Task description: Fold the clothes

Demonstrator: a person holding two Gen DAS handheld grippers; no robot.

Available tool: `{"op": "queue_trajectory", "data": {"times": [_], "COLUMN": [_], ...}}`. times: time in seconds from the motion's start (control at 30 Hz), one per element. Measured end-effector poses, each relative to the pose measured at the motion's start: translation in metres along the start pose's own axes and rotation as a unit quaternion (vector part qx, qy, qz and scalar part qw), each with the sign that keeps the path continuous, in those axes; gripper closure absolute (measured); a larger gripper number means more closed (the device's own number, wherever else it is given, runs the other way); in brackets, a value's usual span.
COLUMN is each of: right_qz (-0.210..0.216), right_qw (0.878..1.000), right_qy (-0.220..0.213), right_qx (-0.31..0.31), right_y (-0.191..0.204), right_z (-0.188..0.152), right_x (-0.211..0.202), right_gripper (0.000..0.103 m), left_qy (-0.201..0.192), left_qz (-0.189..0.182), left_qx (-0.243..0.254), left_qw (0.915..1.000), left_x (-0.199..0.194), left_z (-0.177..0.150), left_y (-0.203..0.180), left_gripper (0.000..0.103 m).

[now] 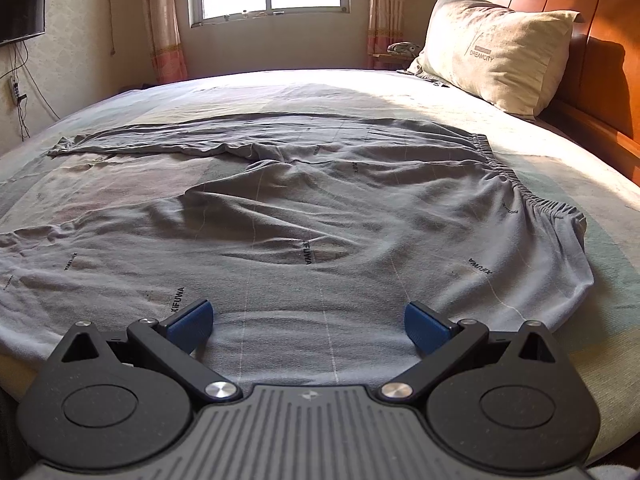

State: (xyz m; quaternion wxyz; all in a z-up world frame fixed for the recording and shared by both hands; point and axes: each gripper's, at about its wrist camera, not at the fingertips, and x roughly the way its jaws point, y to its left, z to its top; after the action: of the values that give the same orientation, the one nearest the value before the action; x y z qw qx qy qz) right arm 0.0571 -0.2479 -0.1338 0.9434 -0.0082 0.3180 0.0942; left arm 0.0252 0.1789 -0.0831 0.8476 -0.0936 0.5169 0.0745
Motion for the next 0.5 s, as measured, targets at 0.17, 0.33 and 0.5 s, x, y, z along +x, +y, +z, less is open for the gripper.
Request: {"op": "queue_trajectory", "data": {"times": [0.17,0.33,0.5], "right_qz": [0.011,0.088,0.124], "right_qw": [1.0,0.996,0.987], "right_qy": [-0.004,-0.025,-0.017], "right_qx": [0.002,-0.014,-0.103], "right_y": [0.002,0.028,0.078], "right_z": [0.002,0.001,0.003], "right_x": [-0.008,-0.032,-0.038], "right_gripper": [0.0,0.0,0.0], "left_qy": [-0.004,-0.01,-0.024], "left_qz": [0.025,0.033,0.032], "left_qx": [0.008,0.018,0.02], "left_qw": [0.9996,0.9992,0.999], "left_x": [0.011,0.012,0.003], "left_z": [-0.009,-0.012,-0.018], "left_y": [0.007,0.004,0.002], "left_gripper": [0.001,0.001,0.001]}}
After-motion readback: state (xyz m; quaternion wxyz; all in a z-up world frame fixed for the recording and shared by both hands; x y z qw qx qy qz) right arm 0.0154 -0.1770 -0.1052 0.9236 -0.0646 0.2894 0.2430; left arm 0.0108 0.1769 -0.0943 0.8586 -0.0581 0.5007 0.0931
